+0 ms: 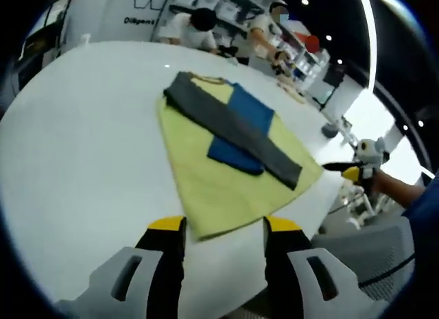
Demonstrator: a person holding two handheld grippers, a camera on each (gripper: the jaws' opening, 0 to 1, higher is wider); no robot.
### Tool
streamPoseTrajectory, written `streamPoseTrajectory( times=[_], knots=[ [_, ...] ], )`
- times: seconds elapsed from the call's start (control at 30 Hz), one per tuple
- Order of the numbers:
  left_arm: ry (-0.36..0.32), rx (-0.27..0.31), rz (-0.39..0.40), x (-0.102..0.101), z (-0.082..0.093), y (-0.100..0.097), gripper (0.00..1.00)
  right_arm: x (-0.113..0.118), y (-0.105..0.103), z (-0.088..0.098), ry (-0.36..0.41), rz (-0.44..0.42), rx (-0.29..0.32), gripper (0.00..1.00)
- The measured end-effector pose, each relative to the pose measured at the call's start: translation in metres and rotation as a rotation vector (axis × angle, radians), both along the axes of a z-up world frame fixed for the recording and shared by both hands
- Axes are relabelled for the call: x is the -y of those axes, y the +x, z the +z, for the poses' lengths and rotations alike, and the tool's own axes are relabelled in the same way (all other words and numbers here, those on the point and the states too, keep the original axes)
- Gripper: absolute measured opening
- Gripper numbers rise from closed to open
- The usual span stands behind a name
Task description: Fold the garment on the visible template until the final outline fits inside the template.
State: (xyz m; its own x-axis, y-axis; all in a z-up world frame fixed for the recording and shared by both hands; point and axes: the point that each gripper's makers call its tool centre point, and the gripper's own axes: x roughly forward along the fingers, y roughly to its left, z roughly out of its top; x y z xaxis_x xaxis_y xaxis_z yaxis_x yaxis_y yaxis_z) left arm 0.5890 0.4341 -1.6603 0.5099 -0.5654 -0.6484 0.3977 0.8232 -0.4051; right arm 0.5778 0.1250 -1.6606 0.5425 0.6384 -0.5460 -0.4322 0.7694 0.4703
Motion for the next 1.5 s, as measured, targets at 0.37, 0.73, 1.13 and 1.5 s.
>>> streamPoseTrajectory(
  times=[0.37, 0.73, 1.13, 1.5],
  knots=[
    [-0.013, -0.03, 0.005, 0.003, -0.008, -0.005, 0.37, -0.004, 0.001, 0.006, 0.042, -0.023, -0.002, 0.73],
    [-0.101, -0.052, 0.143, 0.002, -0.01, 0.014, 0.29, 0.007, 0.017, 0.007, 0.117, -0.176, -0.035, 0.48],
    [-0.091, -0.078, 0.178, -0.011, -0.017, 0.014, 0.06, 0.014, 0.019, -0.004, 0.089, -0.237, -0.066, 0.14],
    [-0.079, -0.086, 0.174, -0.013, -0.02, 0.013, 0.02, 0.019, 0.026, -0.004, 0.099, -0.314, -0.065, 0.0]
  ],
)
